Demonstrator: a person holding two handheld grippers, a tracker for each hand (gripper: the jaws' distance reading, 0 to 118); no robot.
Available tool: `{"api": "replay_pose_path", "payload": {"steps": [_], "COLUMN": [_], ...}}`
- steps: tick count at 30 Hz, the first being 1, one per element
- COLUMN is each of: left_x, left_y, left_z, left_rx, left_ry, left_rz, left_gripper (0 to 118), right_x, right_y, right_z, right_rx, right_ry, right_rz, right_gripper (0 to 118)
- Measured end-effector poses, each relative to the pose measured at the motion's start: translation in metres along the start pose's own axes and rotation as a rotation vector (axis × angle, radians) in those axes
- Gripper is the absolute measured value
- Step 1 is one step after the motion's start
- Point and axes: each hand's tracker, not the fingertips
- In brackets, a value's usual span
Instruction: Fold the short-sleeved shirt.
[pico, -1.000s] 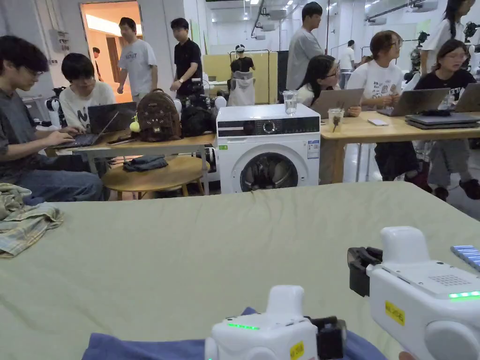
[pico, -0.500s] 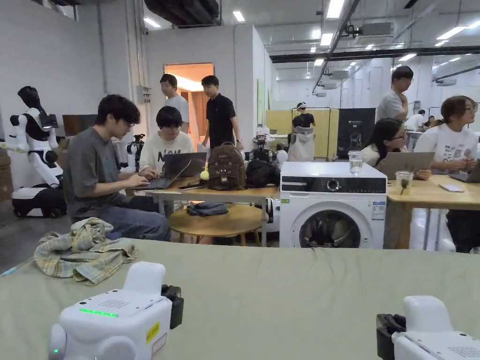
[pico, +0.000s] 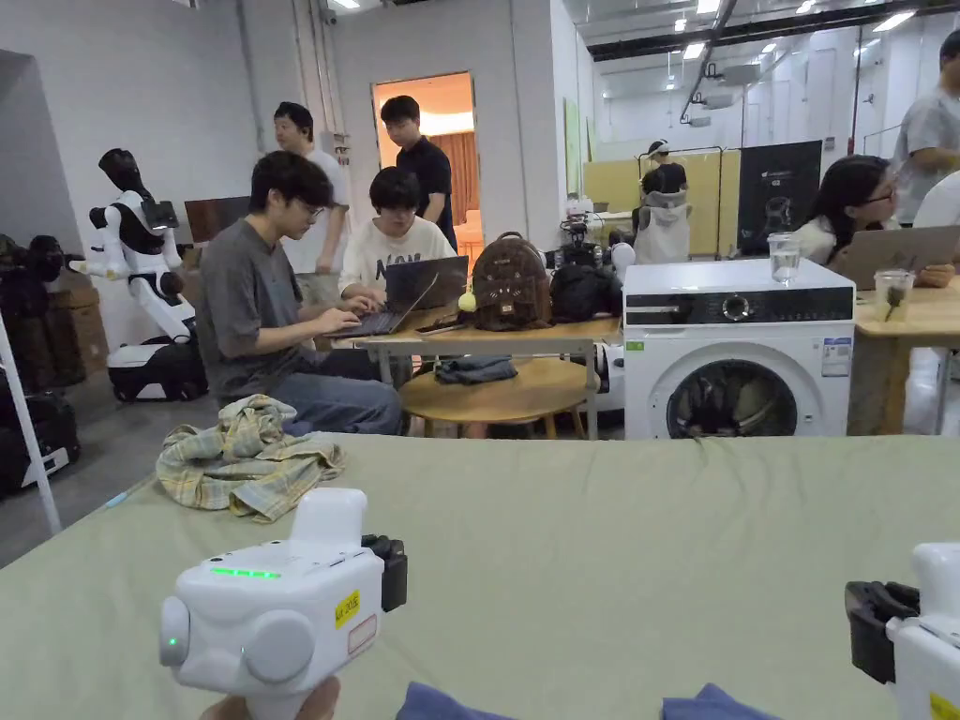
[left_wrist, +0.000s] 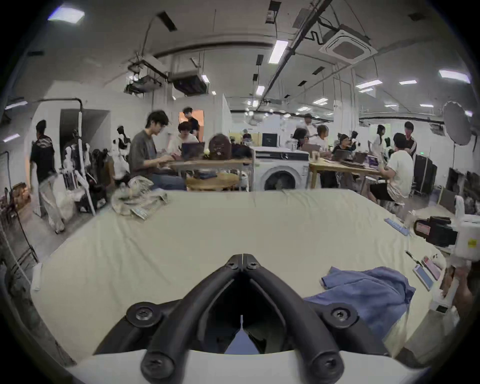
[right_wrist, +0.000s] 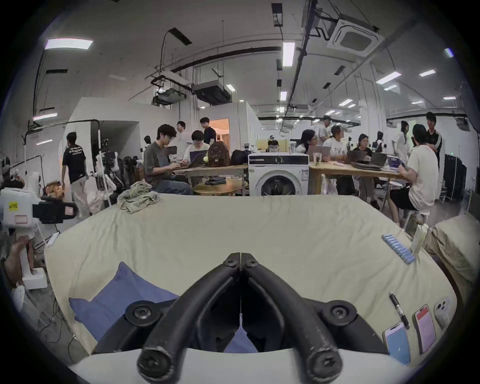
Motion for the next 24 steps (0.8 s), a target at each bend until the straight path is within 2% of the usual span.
{"api": "replay_pose_path", "payload": {"steps": [1, 2, 3, 4, 5, 8, 11, 14, 15, 16, 19, 22, 24], "left_x": [-0.003, -0.008, -0.013, -0.023, -0.028, -0.035, -0.045, -0.051, -0.052, -0.054, -0.046, -0.035, -0.025], "left_y": [0.004, 0.002, -0.002, -0.009, -0.016, -0.039, -0.067, -0.094, -0.102, -0.111, -0.11, -0.106, -0.106], "left_z": [-0.012, -0.026, -0.039, -0.055, -0.073, -0.12, -0.166, -0.188, -0.191, -0.195, -0.2, -0.205, -0.206], "left_rx": [-0.075, -0.142, -0.185, -0.235, -0.311, -0.413, -0.574, -0.637, -0.647, -0.676, -0.627, -0.662, -0.673], "left_ry": [-0.003, -0.001, -0.028, -0.081, -0.105, -0.003, 0.017, 0.078, 0.086, 0.072, 0.086, 0.095, 0.111], "left_rz": [-0.222, -0.204, -0.183, -0.158, -0.141, -0.124, -0.025, 0.002, 0.032, 0.058, 0.003, -0.091, -0.194], "left_gripper": [12, 36, 52, 53, 53, 53, 53, 52, 40, 22, 11, 1, 1], "right_x": [0.002, 0.005, 0.008, 0.013, 0.018, 0.037, 0.059, 0.082, 0.087, 0.095, 0.113, 0.129, 0.131], "right_y": [-0.002, -0.005, -0.008, -0.012, -0.016, -0.028, -0.038, -0.047, -0.05, -0.053, -0.061, -0.071, -0.076], "right_z": [0.0, 0.001, 0.001, 0.001, 0.001, 0.0, 0.0, 0.007, 0.01, 0.014, 0.026, 0.047, 0.058], "right_rx": [-0.003, -0.009, -0.016, -0.023, -0.032, -0.061, -0.108, -0.127, -0.132, -0.143, -0.19, -0.218, -0.26], "right_ry": [0.006, 0.016, 0.028, 0.036, 0.036, 0.019, -0.023, -0.068, -0.087, -0.101, -0.146, -0.15, -0.189], "right_rz": [0.0, -0.008, -0.023, -0.04, -0.055, -0.074, -0.107, -0.133, -0.134, -0.138, -0.16, -0.232, -0.262], "right_gripper": [0, 0, 0, 0, 0, 0, 0, 0, 0, 0, 0, 0, 0]}}
